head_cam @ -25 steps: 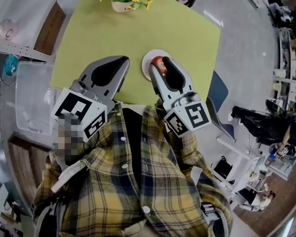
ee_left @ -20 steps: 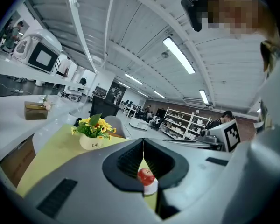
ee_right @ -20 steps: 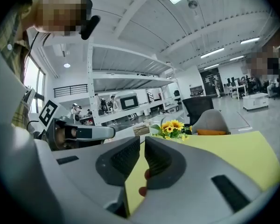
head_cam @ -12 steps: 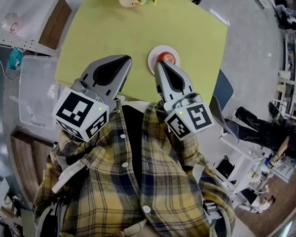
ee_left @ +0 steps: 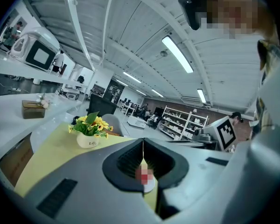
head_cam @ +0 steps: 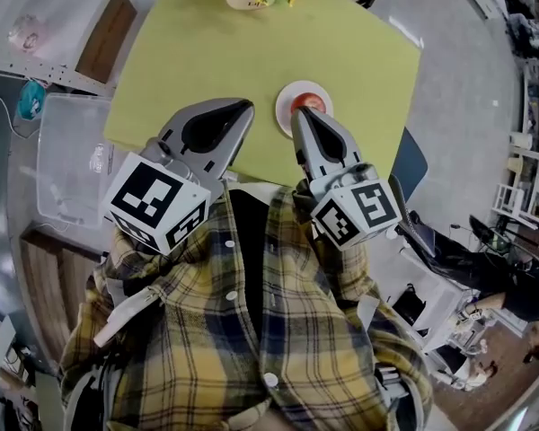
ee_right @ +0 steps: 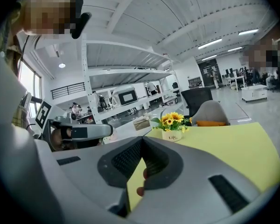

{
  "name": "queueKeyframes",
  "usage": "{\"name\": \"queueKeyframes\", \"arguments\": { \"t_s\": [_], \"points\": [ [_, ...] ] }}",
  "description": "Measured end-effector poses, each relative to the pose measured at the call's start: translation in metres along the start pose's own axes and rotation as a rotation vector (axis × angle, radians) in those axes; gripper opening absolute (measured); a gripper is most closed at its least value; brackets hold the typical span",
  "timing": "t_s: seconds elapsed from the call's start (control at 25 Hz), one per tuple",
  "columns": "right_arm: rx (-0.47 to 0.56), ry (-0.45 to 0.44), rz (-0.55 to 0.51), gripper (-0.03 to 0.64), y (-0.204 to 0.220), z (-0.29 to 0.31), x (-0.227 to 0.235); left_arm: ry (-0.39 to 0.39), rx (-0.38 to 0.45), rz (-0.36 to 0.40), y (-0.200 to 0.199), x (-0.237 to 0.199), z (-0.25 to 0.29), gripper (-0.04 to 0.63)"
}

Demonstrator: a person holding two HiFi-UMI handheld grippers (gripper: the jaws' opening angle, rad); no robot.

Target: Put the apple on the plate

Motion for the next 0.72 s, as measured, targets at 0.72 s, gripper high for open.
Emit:
{"name": "queueKeyframes", "arguments": {
  "t_s": [0.72],
  "points": [
    [0.017, 0.027, -0.029, -0.005, -0.001, -0.032, 0.021, 0.059, -0.014, 0.041, 0.007, 0.036, 0.026, 0.009]
  ]
}}
Point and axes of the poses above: the fingertips, and each gripper's own axes: z forward along the fingers, x to its right, y out of its underside, the point moved 1 cm from there along -z, backward along the fingers, and after that the axes turned 10 degrees about x, right-handed, at the moved point
